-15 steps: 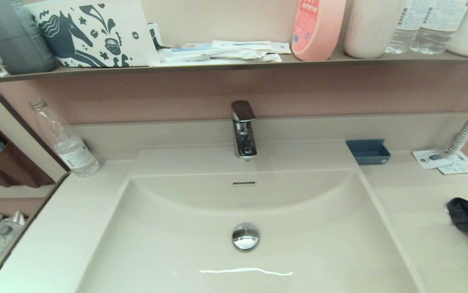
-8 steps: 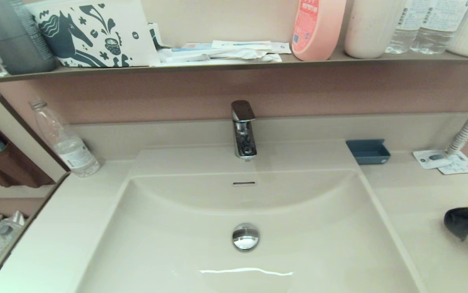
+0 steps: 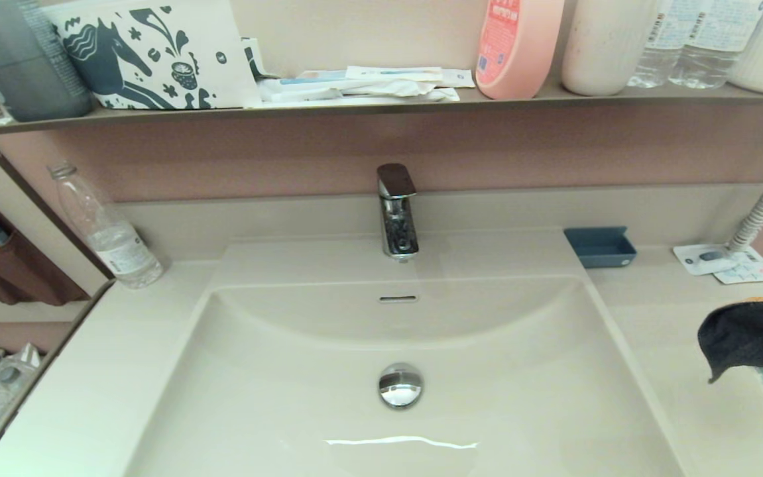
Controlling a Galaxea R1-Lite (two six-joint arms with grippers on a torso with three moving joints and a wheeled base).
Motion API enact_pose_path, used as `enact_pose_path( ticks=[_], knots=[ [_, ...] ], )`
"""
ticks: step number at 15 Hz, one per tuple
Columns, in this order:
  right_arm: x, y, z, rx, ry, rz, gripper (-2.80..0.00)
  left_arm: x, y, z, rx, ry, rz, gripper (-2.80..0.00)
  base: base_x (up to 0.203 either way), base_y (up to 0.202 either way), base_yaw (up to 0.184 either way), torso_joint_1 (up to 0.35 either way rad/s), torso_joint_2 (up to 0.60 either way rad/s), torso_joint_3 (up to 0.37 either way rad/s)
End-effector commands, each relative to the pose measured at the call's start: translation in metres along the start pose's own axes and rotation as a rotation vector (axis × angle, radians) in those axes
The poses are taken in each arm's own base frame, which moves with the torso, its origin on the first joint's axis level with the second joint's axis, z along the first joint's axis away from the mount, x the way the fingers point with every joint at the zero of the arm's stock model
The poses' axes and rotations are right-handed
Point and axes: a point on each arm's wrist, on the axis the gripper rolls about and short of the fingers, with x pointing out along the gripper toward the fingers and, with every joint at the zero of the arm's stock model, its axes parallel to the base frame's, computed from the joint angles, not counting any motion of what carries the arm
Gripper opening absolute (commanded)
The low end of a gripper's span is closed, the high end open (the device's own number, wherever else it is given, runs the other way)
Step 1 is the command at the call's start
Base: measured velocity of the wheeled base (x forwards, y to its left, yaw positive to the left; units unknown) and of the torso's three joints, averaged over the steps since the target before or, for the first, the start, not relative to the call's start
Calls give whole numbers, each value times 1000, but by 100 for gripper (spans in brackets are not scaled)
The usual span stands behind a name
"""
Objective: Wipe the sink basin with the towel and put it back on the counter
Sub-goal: Wipe the sink
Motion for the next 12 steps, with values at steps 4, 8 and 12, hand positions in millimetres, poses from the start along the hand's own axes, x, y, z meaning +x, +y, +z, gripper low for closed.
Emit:
enact_pose_path(
  ticks=[4, 8, 12],
  knots=[
    [-13, 31, -11, -18, 57, 201, -280, 0, 0, 0, -2, 0, 0, -280, 0, 0, 0, 0, 0, 0],
    [9, 53, -8, 10, 182, 214, -280, 0, 0, 0, -2, 0, 0, -280, 0, 0, 0, 0, 0, 0],
    [46, 103, -17, -55, 290, 191, -280, 0, 0, 0, -1, 1, 0, -280, 0, 0, 0, 0, 0, 0]
  ],
)
